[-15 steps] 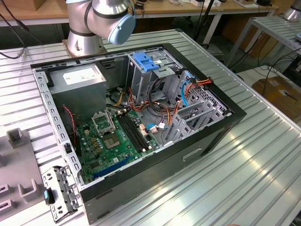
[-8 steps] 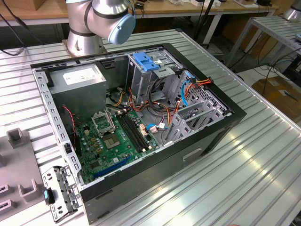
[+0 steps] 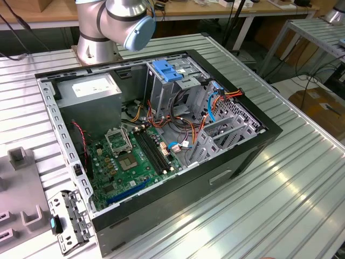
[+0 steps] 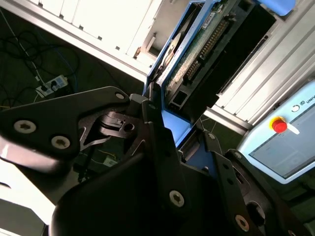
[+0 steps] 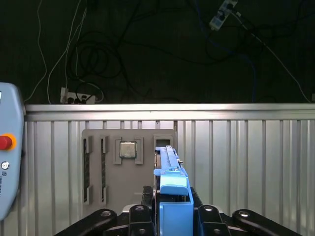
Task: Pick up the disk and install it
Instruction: 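Pick up the disk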
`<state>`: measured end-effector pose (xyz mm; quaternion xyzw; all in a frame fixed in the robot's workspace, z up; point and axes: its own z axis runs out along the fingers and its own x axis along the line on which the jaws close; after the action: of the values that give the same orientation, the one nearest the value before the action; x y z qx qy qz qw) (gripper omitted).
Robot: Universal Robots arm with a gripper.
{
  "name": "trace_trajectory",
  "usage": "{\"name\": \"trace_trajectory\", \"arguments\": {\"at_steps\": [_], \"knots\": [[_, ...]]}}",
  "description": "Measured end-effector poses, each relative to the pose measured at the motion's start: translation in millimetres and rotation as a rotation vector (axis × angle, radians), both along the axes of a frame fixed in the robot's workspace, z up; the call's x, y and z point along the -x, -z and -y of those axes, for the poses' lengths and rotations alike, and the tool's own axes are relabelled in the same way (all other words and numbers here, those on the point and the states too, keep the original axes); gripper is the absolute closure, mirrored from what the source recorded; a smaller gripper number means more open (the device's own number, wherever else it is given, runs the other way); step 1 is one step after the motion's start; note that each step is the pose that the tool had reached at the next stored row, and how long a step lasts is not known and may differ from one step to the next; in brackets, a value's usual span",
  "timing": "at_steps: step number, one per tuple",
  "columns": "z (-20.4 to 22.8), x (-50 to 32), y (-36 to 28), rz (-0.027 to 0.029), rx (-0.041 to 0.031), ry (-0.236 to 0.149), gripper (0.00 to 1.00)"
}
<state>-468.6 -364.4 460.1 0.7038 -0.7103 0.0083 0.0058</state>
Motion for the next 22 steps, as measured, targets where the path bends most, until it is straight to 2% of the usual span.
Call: {"name": "trace_trajectory", "arguments": {"at_steps": [4,6,7,11,13,18,22], "knots": [[0.1,0.1,-8.8,0.0015,-0.0004,0.0,0.63],[0.0,0.0,-16.2,0.0029,-0.0002,0.0,0.63],[0.0,0.0,-17.1,0.0042,-0.0002,0.0,0.63],[0.1,-0.1,-18.4,0.0133,-0.0003,0.0,0.63],[0.1,0.0,-18.4,0.0158,-0.0006,0.0,0.63],[0.3,-2.1,-17.9,0.0161,-0.0003,0.0,0.63],[0.2,-12.4,-17.7,0.0159,0.001,0.0,0.63]]}}
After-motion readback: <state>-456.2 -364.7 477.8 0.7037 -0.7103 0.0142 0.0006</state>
